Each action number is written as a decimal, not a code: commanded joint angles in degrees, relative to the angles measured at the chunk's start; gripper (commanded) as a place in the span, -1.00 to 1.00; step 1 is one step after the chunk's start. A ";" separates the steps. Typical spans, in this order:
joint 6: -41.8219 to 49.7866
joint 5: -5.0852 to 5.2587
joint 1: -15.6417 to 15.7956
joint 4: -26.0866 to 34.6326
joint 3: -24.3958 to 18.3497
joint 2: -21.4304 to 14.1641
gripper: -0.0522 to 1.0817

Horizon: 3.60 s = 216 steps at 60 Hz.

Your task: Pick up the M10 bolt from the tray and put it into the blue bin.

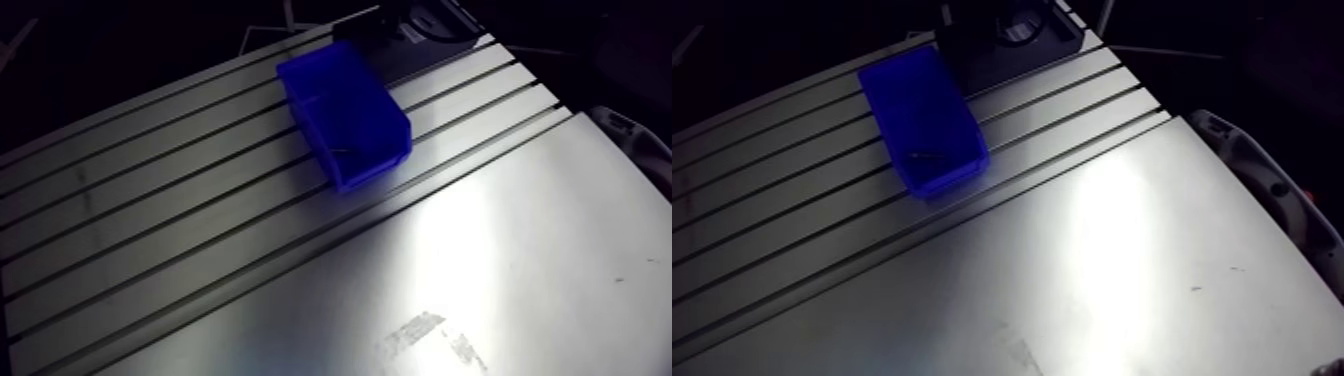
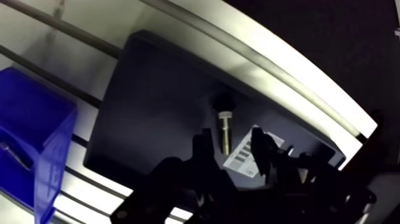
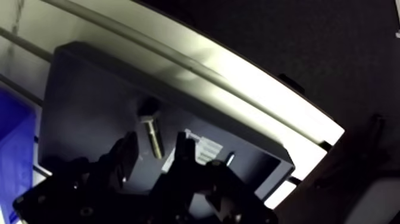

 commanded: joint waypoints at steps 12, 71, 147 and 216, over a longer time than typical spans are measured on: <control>0.00 -0.11 0.03 -0.11 -0.12 0.24 0.08; -0.09 -0.29 0.21 -0.11 0.23 0.24 0.21; -0.76 -0.56 0.38 -1.25 1.17 0.17 0.80; -19.05 -0.63 1.05 5.28 8.04 -16.63 0.91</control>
